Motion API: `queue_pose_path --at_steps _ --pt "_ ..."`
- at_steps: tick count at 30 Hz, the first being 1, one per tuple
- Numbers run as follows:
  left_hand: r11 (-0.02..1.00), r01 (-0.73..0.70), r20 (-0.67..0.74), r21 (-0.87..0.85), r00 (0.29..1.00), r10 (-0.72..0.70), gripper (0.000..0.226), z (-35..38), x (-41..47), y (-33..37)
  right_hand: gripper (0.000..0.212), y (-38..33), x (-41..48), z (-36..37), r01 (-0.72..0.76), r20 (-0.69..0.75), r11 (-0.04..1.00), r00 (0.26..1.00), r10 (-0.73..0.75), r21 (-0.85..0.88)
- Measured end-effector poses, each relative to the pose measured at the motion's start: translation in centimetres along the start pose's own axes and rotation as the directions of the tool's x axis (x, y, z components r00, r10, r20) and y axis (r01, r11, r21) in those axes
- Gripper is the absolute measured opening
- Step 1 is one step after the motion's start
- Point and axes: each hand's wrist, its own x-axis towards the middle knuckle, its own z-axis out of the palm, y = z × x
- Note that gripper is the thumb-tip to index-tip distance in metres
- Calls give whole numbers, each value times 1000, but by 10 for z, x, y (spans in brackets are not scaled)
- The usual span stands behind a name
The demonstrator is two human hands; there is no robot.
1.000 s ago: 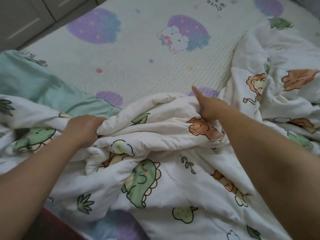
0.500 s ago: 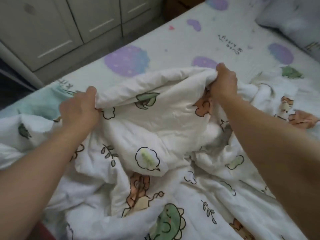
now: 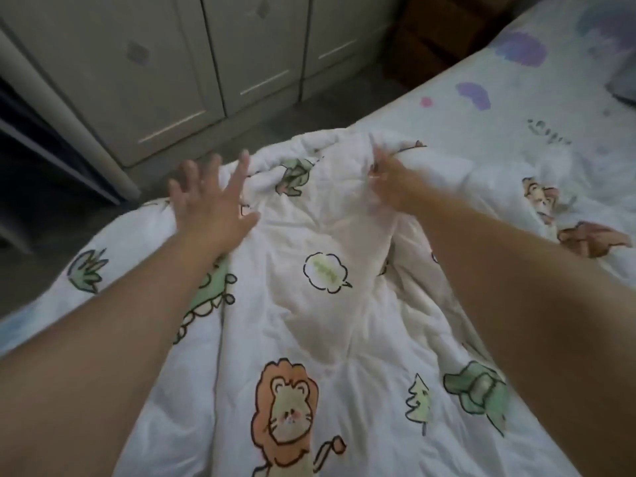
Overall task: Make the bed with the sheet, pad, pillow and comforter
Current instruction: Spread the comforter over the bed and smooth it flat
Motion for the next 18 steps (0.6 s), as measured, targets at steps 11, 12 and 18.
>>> queue_pose_path --at_steps 11,12,18 --pt "986 -160 224 36 963 148 50 32 2 -24 53 -1 -30 57 54 195 980 981 -16 -192" --pt "986 -164 202 13 967 158 50 28 0 -25 51 -2 -38 53 50 186 978 982 -12 -201" --pt "977 -152 194 -151 964 180 50 -4 -55 -29 49 -19 -119 31 83 204 977 978 -42 -198"
